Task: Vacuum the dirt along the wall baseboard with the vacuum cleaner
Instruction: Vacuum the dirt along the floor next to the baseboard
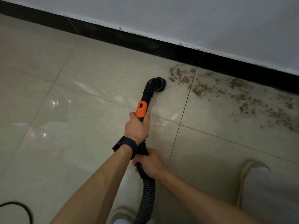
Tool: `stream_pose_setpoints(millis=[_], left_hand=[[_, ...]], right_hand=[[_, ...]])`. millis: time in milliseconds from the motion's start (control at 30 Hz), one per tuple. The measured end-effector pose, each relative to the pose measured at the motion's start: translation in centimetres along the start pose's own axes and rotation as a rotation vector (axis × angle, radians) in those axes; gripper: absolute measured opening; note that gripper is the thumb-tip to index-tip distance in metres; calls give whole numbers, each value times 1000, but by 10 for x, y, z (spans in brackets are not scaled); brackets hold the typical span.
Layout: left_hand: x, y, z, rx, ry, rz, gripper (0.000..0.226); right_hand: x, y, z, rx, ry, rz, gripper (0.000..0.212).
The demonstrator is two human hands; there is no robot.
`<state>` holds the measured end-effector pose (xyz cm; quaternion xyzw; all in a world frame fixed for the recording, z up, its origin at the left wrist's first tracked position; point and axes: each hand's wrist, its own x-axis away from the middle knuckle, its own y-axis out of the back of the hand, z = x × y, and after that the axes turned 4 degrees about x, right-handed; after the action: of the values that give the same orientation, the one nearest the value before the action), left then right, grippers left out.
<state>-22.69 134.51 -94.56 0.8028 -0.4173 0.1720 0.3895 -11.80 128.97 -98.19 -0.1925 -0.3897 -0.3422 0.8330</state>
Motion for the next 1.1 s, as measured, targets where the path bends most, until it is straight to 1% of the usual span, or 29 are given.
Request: stream_pose_setpoints(millis=[33, 133, 200, 333, 467, 600, 867, 1100], left_hand=[[3, -2, 2, 0, -3, -2, 43], [8, -10, 3, -34, -23, -15, 43], [10, -17, 2, -52, -34, -23, 43], [8, -26, -3, -85, -32, -39, 43], [-5, -27, -16, -89, -29, -30, 43], [-18, -30, -28, -110, -34, -48, 43], [-38, -36, -47, -77, -38, -60, 43], [-54, -36, -72, -48, -35, -25, 44]], right_hand=[[2, 2, -2, 1, -5, -1, 14], [8, 10, -6, -23, -1, 6, 5], [10, 17, -8, -26, -1, 15, 6], [7, 27, -6, -8, 2, 18, 18], [1, 31, 8, -22, 21, -6, 10], [-7, 38, 23, -25, 39, -5, 12], [-26, 53, 39, -11, 48, -4, 16], [-45, 64, 56, -2, 74, -15, 18]])
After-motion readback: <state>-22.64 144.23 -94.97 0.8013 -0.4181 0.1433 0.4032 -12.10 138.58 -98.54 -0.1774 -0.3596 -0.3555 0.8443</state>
